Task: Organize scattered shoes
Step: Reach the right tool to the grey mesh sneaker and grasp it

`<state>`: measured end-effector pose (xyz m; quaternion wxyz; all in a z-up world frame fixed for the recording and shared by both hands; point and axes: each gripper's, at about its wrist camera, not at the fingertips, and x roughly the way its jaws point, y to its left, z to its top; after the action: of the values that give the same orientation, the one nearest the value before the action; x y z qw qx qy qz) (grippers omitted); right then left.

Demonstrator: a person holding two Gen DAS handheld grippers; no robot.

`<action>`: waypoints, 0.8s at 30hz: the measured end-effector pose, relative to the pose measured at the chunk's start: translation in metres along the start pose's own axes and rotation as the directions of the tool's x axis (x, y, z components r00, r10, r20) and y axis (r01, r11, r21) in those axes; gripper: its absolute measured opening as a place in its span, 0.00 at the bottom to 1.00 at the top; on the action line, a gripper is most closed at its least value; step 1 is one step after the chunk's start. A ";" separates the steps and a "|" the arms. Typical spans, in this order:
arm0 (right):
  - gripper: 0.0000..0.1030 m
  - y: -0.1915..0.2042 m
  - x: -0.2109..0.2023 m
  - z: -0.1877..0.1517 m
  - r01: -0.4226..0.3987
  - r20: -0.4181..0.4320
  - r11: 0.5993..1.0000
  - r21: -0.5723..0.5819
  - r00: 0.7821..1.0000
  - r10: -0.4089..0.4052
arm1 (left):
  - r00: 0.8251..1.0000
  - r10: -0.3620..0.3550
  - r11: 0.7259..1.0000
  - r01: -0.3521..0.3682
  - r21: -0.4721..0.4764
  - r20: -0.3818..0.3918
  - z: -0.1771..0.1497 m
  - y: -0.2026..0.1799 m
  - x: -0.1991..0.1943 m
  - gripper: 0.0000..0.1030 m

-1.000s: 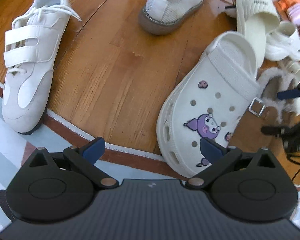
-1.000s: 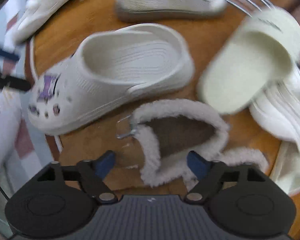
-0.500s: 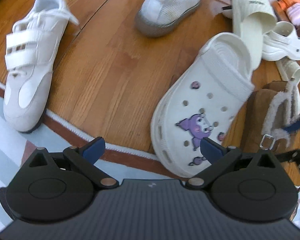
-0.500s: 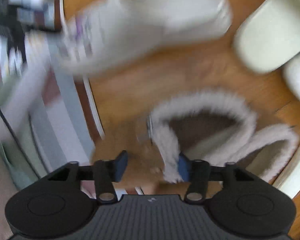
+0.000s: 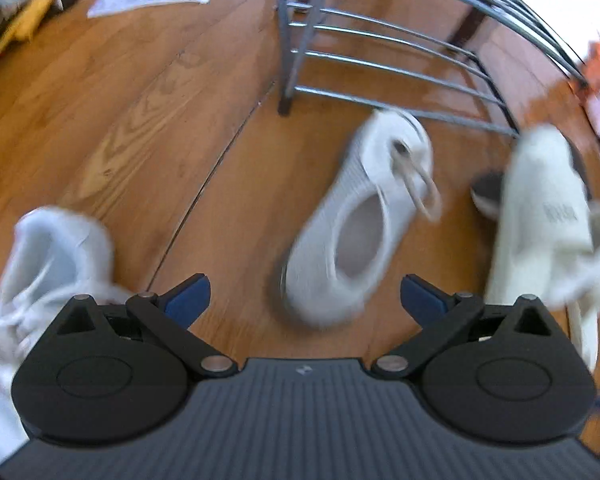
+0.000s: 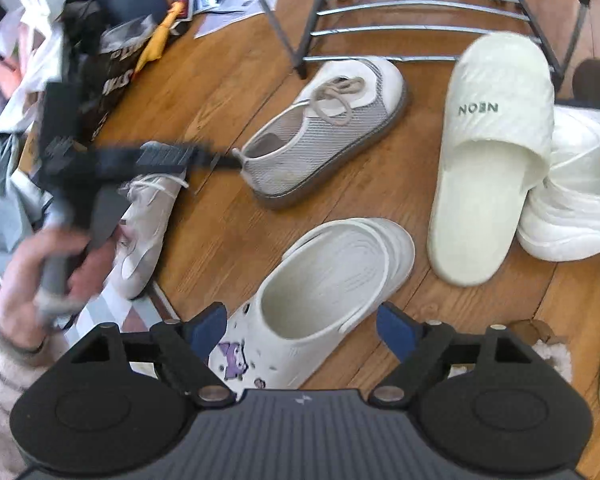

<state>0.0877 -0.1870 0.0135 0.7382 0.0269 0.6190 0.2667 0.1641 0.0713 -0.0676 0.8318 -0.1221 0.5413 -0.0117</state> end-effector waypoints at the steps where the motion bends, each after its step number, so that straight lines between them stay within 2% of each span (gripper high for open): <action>1: 0.80 -0.003 0.005 0.000 -0.004 -0.003 1.000 0.016 1.000 0.004 | 1.000 0.017 1.000 -0.017 0.004 0.006 0.002 -0.001 0.008 0.98; 2: 0.80 -0.006 0.011 0.000 -0.012 -0.008 0.999 0.037 1.000 0.012 | 0.999 0.040 0.999 -0.041 0.022 0.004 0.003 -0.003 0.018 0.92; 3: 0.80 -0.009 0.015 -0.001 -0.017 -0.011 0.998 0.053 1.000 0.018 | 0.998 0.069 0.996 -0.069 0.050 -0.004 0.003 -0.006 0.032 0.62; 4: 0.80 -0.011 0.019 -0.002 -0.019 -0.011 0.998 0.066 1.000 0.020 | 0.997 0.080 0.995 -0.079 0.062 -0.016 0.002 -0.007 0.041 0.41; 6: 0.80 -0.011 0.023 -0.001 -0.012 -0.011 0.998 0.062 1.000 0.013 | 0.999 0.006 1.000 -0.006 0.001 -0.040 0.001 -0.004 0.050 0.25; 7: 0.80 -0.011 0.023 0.000 -0.008 -0.011 0.998 0.058 1.000 0.009 | 0.999 -0.007 1.000 0.007 -0.005 -0.040 0.000 -0.006 0.051 0.22; 9: 0.80 -0.008 0.020 0.000 0.009 -0.006 0.999 0.036 1.000 -0.009 | 1.000 0.014 1.000 -0.013 0.023 -0.026 -0.001 -0.013 0.049 0.15; 13: 0.80 -0.007 0.011 0.000 0.021 0.014 0.999 0.035 1.000 -0.021 | 1.000 0.015 1.000 -0.015 0.007 -0.004 -0.008 -0.012 0.041 0.15; 17: 0.80 -0.009 0.008 0.004 0.013 0.025 0.999 0.045 1.000 -0.014 | 1.000 0.001 1.000 -0.001 0.029 -0.009 -0.020 -0.002 0.020 0.15; 19: 0.80 -0.009 0.007 0.005 0.014 0.026 0.999 0.044 1.000 -0.015 | 1.000 -0.003 0.999 0.003 0.035 0.006 -0.034 0.009 -0.001 0.15; 24: 0.80 -0.011 0.007 0.002 -0.006 0.024 0.999 0.043 1.000 0.005 | 0.998 0.045 0.997 -0.047 0.059 0.048 -0.079 0.036 -0.049 0.16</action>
<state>0.0944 -0.1929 0.0035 0.7441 0.0478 0.6156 0.2550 0.0684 0.0985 -0.0613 0.8476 -0.0848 0.5237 -0.0060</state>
